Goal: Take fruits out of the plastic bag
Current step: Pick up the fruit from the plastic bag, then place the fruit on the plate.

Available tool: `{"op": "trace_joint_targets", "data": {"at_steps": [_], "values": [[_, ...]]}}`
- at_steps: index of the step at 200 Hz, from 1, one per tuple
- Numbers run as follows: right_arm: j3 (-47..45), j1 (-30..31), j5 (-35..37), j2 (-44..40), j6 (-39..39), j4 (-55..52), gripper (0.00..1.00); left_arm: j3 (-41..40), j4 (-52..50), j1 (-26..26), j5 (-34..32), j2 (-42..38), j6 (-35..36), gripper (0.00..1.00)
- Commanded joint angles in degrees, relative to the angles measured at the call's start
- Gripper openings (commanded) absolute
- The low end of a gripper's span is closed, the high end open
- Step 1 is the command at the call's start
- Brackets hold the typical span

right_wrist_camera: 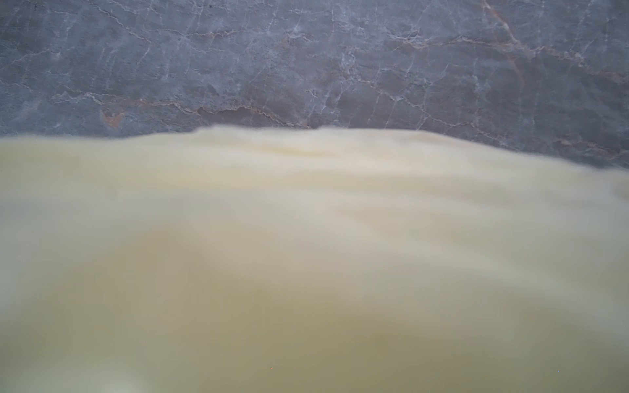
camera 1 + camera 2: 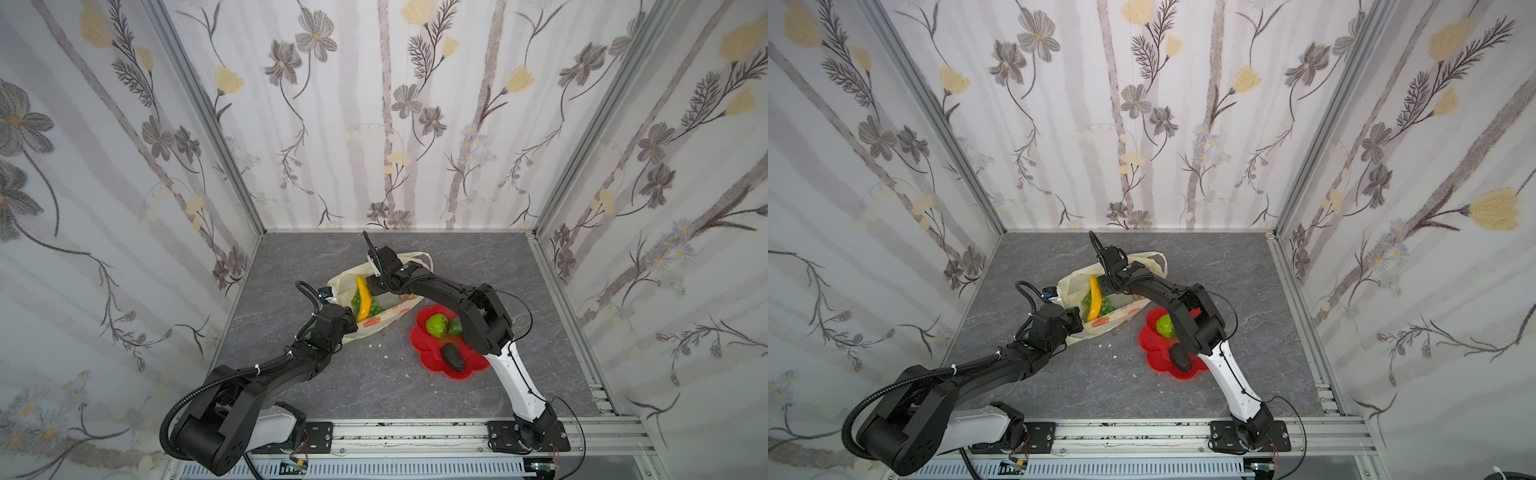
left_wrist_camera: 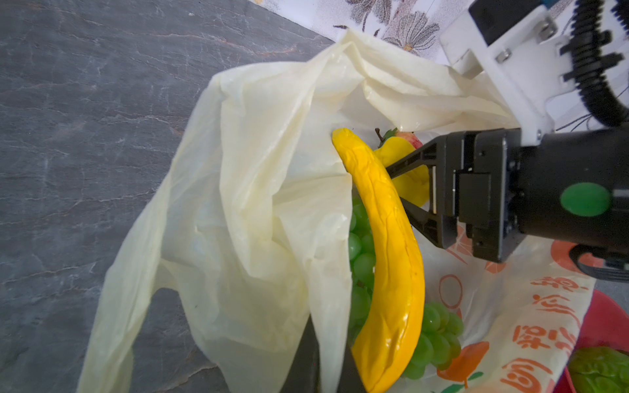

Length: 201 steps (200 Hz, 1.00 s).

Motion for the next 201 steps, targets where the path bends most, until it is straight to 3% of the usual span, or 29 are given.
{"op": "trace_joint_targets", "data": {"at_steps": [1, 79, 180, 201], "values": [[-2.57, 0.16, -0.17, -2.76, 0.22, 3.28, 0.59, -0.24, 1.46, 0.05, -0.61, -0.27, 0.08, 0.08], [-19.46, 0.50, -0.36, -17.29, 1.43, 13.29, 0.56, -0.24, 1.45, 0.18, -0.95, -0.26, 0.03, 0.09], [-53.27, 2.79, 4.71, -46.90, 6.57, 23.68, 0.51, 0.19, 1.51, 0.18, -0.66, 0.74, -0.04, 0.08], [-60.07, 6.33, 7.78, -52.73, 7.67, 24.56, 0.50, 0.19, 1.56, 0.18, -0.64, 0.66, -0.10, 0.08]]}}
